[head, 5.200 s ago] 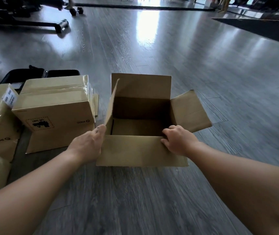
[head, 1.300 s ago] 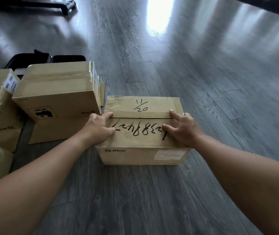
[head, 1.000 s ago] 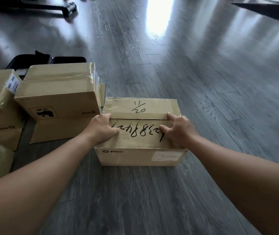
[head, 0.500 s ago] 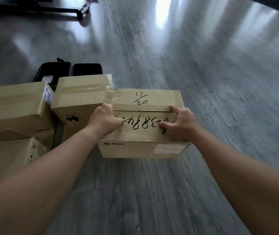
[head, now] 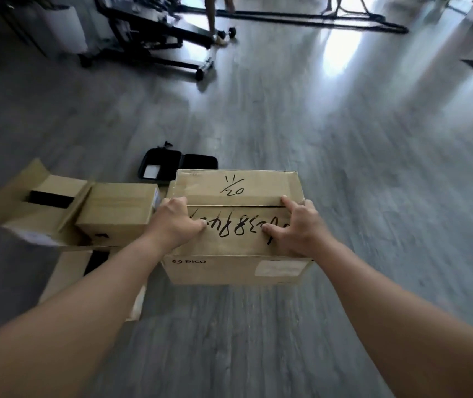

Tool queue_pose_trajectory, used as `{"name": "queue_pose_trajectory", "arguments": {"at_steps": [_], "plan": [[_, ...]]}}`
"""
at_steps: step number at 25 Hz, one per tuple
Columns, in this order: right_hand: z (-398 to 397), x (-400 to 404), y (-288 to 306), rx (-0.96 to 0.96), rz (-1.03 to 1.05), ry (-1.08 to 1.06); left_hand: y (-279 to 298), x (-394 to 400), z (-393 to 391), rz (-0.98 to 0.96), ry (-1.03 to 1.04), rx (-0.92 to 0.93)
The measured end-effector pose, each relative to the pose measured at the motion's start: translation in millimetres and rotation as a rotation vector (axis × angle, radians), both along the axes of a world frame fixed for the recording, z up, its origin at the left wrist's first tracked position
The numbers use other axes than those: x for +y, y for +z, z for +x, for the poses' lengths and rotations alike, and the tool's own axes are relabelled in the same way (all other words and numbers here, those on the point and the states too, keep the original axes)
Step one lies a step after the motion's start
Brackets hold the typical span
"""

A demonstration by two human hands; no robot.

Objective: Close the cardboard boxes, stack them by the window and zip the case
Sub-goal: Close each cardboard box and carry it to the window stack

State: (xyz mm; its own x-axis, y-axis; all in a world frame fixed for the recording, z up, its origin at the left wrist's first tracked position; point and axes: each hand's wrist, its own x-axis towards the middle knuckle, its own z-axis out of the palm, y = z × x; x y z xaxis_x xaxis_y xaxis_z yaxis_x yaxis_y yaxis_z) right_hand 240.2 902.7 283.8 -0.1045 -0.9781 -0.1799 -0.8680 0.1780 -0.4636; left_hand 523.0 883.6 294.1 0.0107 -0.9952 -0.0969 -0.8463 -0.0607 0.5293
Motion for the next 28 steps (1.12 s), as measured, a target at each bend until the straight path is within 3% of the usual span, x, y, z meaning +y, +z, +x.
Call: {"name": "queue_pose_trajectory", "arguments": {"at_steps": [5,10,28], "plan": [[49.2,12.9,123.3,0.000,-0.002,0.228,120.6,62.4,45.6,-0.019,0.230,-0.065],[120.8,40.7,189.7,-0.005,-0.036,0.469,185.8,150.4,105.6,-0.015,0.434,-0.067],[487.8,348.3,248.8,-0.010,-0.036,1.211,234.7,619.6,344.9,-0.007,1.156,-0.119]]}}
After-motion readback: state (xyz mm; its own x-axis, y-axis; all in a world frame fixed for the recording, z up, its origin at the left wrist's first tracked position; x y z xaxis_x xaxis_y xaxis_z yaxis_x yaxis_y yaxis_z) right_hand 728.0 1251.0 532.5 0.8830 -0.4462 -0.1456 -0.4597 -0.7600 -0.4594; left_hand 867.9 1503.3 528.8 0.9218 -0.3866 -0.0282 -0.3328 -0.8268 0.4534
